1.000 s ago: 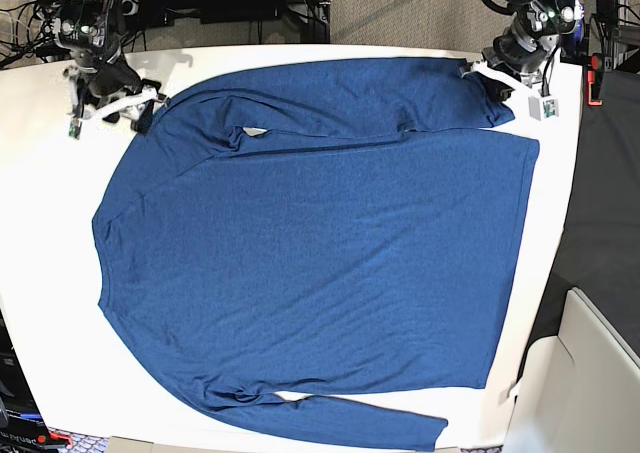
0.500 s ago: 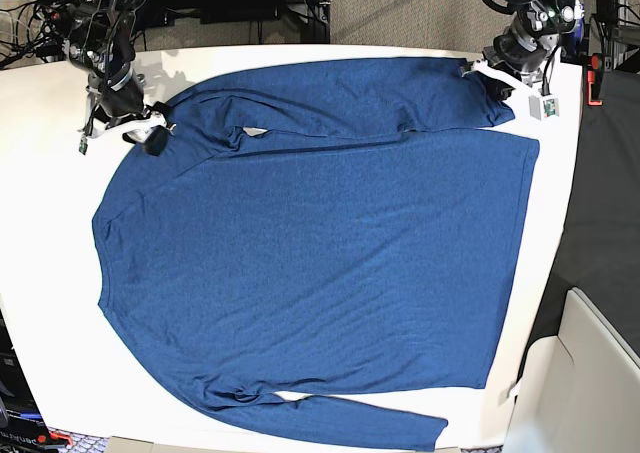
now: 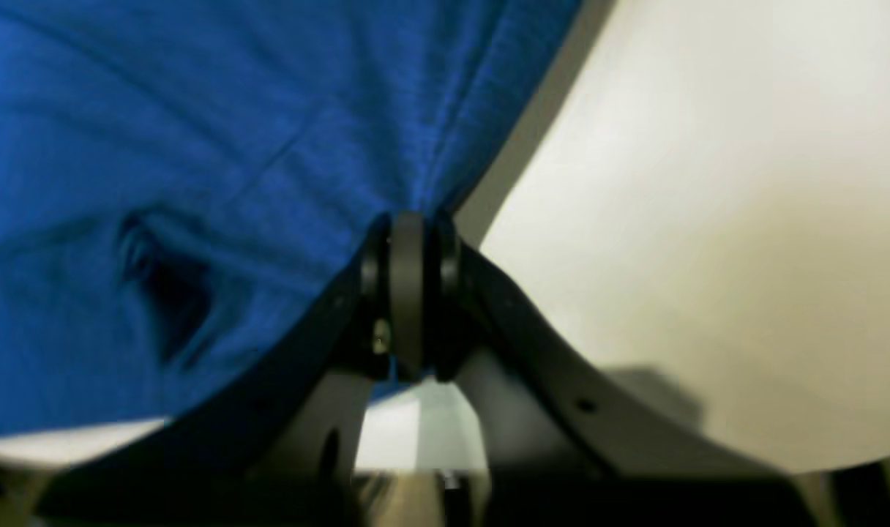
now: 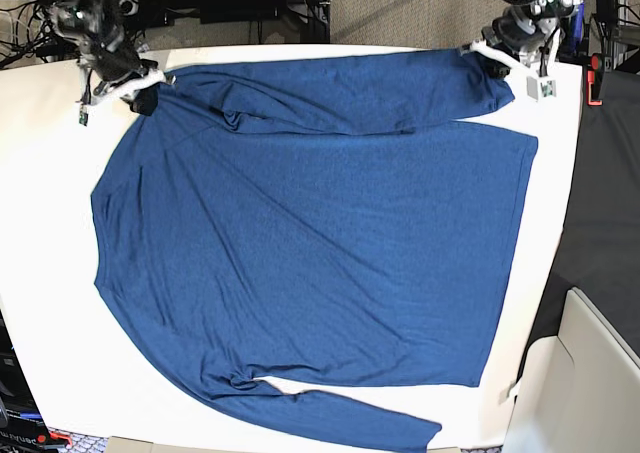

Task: Fold the T-shirt properly
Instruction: 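Lift the shoulders with both grippers and pull them away from the hem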

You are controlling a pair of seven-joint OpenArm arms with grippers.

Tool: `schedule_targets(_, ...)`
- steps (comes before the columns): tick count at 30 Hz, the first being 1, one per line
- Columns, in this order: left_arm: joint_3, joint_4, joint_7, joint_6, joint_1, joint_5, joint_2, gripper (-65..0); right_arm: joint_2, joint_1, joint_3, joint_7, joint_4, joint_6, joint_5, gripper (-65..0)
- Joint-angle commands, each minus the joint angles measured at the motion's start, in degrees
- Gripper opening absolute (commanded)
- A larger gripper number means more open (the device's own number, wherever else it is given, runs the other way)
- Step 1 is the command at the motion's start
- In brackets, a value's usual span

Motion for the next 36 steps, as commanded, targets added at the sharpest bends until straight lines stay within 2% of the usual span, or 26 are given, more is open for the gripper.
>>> schedule_targets(1, -0.2, 1.7, -1.0, -0.1, 0.8, -0.1, -0.7, -64.8, 0.4, -0.8, 0.9, 0.5, 0.8, 1.3, 0.2, -64.8)
schedule_targets(4, -0.3, 3.3, -1.5, -0.1, 1.5, -0.1, -1.6, -64.8, 0.1, -1.6, 3.8, 0.5, 0.8, 5.7, 0.2, -64.8)
schedule_targets(9, -0.4, 5.2, -5.1, -0.1, 0.9, -0.1, -1.7, -64.8, 0.1, 1.1, 6.7, 0.8, 0.8, 8.2, 0.2, -64.8)
schedule_targets(20, -0.4, 5.5, -5.1, -0.1, -8.2, -0.1, -1.7, -64.8, 0.2, 9.5, 7.2, 0.8, 0.6, 8.3, -0.2, -64.8)
schedule_targets(30, -2.5, 4.3, -5.0, -0.1, -18.2, -0.1, -1.7, -64.7, -0.3, 10.3, 7.2, 0.8, 0.4, 8.3, -0.3, -64.8)
schedule_targets(36, -2.2, -1.8, -5.0, -0.1, -20.3, -0.1, -1.6, -64.6, -1.4, 10.0, 7.2, 0.8, 0.4, 8.3, -0.3, -64.8)
